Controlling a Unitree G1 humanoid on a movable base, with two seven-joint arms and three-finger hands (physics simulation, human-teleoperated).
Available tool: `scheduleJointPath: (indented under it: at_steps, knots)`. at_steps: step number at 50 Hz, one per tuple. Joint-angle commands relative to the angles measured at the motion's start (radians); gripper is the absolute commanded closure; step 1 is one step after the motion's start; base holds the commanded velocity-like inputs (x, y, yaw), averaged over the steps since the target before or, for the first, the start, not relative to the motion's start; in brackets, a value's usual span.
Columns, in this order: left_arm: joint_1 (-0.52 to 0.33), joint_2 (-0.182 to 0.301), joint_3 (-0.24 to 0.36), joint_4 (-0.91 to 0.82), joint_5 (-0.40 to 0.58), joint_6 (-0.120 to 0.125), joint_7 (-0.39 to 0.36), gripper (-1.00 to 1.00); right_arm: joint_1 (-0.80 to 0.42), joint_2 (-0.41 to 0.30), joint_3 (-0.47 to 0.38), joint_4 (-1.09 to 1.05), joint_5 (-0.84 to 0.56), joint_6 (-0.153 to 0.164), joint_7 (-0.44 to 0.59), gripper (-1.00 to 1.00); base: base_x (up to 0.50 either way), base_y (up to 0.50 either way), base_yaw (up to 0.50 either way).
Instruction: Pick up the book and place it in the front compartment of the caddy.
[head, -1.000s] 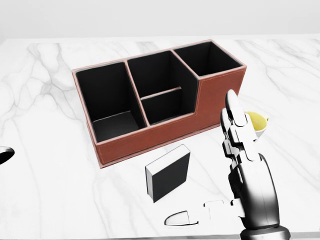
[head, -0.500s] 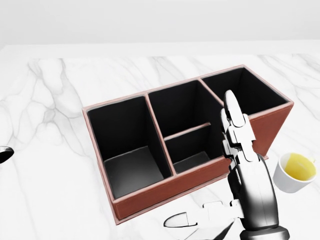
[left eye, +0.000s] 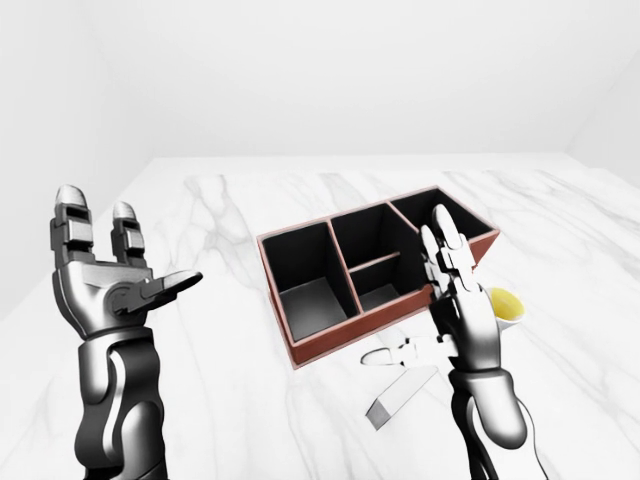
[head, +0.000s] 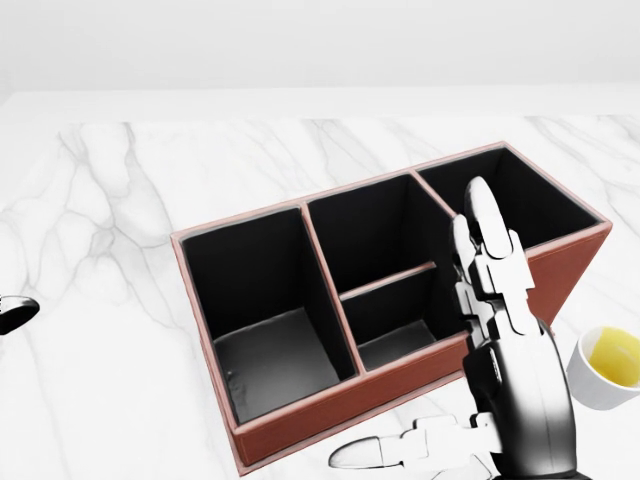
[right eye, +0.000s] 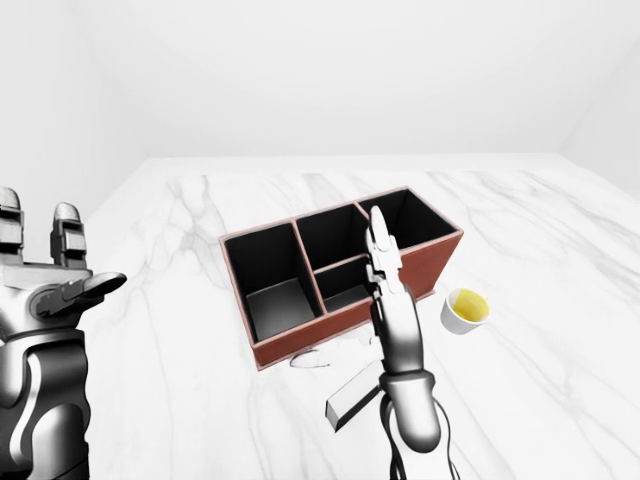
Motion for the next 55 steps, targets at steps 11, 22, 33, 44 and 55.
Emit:
scheduleJointPath:
  at_steps: [11, 22, 33, 44, 55]
  knots:
    - [0.012, -0.002, 0.004, -0.027, 0.000, 0.000, 0.001, -1.00, 0.272, -0.031, -0.077, -0.351, -0.099, 0.000, 0.191, -1.00, 0.00, 0.00, 0.00]
    - [0.007, 0.001, 0.015, -0.028, -0.004, 0.000, 0.001, -1.00, 0.282, 0.369, -0.431, -0.351, -0.425, 0.000, 0.663, -1.00, 0.00, 0.00, 0.00]
    - [0.010, -0.002, 0.009, -0.030, 0.002, 0.000, 0.001, -1.00, 0.141, 0.369, -0.696, -0.351, -0.487, 0.000, 0.663, -1.00, 0.00, 0.00, 0.00]
    - [0.012, -0.006, 0.007, -0.022, 0.008, 0.000, -0.005, -1.00, 0.095, 0.369, -0.782, -0.351, -0.514, -0.009, 0.663, -1.00, 0.00, 0.00, 0.00]
    - [0.005, -0.002, 0.005, -0.006, 0.010, 0.000, -0.005, -1.00, 0.057, 0.369, -0.763, -0.351, -0.590, 0.000, 0.663, -0.99, 0.00, 0.00, 0.00]
